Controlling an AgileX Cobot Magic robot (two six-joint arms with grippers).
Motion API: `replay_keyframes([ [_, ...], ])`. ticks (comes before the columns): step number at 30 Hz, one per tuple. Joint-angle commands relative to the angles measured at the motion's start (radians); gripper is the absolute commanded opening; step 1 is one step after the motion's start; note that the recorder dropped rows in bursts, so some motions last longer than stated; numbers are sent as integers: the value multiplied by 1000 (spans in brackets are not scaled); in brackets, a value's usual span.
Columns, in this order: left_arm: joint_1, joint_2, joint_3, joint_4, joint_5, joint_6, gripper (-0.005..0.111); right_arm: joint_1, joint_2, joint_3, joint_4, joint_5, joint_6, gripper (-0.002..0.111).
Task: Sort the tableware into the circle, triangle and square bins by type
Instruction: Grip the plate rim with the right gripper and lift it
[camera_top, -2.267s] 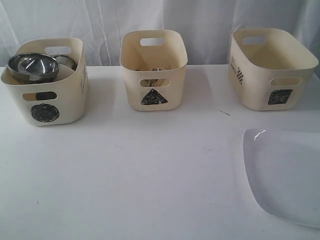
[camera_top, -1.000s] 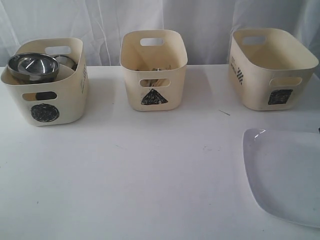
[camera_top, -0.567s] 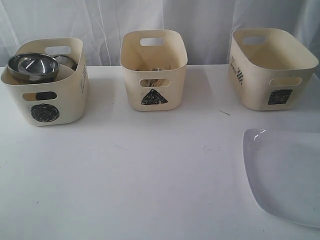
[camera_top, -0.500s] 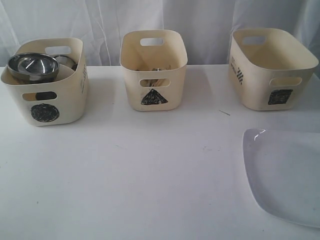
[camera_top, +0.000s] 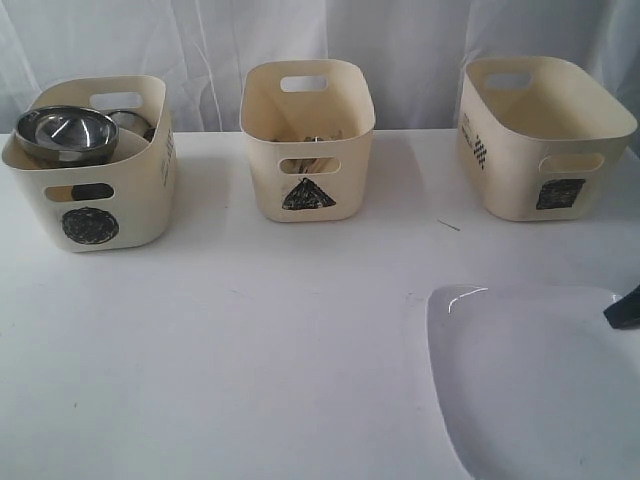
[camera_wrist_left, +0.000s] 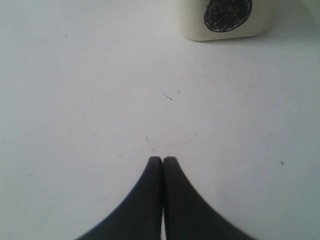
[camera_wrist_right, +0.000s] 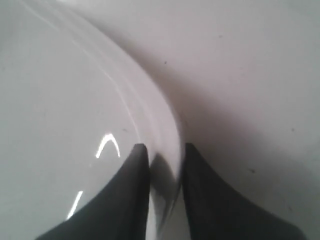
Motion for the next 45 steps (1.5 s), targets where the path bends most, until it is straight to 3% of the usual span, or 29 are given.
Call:
replay_keyframes([
  [1, 2, -5, 4, -7, -3, 1, 0, 30, 16, 15, -38, -194, 214, 0],
  [6, 2, -5, 4, -7, -3, 1, 0, 34, 16, 15, 32, -288, 471, 0],
  [17, 2, -5, 4, -7, -3, 1, 0, 34, 14, 15, 90, -259, 441, 0],
  [24, 2, -5, 4, -7, -3, 1, 0, 40, 16, 15, 98, -275, 300, 27],
  [27, 2, -5, 4, -7, -3, 1, 0, 56, 16, 15, 99, -333, 291, 31],
  [36, 2, -5, 4, -7, -3, 1, 0, 124, 62, 15, 56, -281, 244, 30],
  [42, 2, -5, 4, -7, -3, 1, 0, 146, 74, 15, 31, -229, 281, 0],
  [45, 2, -5, 4, -7, -3, 1, 0, 146, 70, 13, 39, -172, 310, 0],
])
